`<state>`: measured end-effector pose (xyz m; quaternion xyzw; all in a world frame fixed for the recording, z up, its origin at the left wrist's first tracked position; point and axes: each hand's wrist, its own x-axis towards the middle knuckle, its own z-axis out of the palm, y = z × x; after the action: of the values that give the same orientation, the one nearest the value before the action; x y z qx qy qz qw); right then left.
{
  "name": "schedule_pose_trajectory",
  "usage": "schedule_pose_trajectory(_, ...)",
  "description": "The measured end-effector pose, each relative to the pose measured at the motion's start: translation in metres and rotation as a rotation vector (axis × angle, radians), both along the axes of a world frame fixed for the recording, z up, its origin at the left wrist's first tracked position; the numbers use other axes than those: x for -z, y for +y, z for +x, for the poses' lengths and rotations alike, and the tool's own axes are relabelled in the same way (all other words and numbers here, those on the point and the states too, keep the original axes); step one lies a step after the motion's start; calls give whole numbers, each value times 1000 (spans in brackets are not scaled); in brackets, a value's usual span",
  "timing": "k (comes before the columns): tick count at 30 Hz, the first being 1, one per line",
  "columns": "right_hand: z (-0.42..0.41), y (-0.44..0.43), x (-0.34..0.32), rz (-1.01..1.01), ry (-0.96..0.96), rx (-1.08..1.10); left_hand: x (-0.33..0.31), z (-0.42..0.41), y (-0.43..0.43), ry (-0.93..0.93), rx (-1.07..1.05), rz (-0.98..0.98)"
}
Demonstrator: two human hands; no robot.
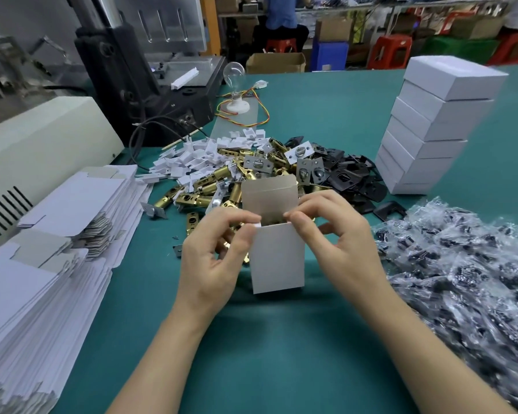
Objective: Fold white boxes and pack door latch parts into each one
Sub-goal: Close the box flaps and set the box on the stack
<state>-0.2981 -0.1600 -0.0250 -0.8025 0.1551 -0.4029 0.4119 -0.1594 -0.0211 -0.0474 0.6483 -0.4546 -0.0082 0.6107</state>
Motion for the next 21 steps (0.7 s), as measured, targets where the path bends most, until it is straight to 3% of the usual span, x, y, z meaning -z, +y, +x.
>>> schedule_pose_trajectory(8, -4, 7, -5, 31, -72, -34, -5, -17, -1, -232, -109, -81)
schedule_pose_trajectory(11, -4, 9, -2, 56, -87, -71, -7, -20, -2, -180, -68, -136)
schedule_pose_trajectory(15, -2, 12, 0, 245, -165, -137, -4, -19, 1, -113, -54, -120)
schedule_pose_trajectory(21, -4, 7, -2, 195, -140, -179, -5, -13, 1, -262, -57, -129)
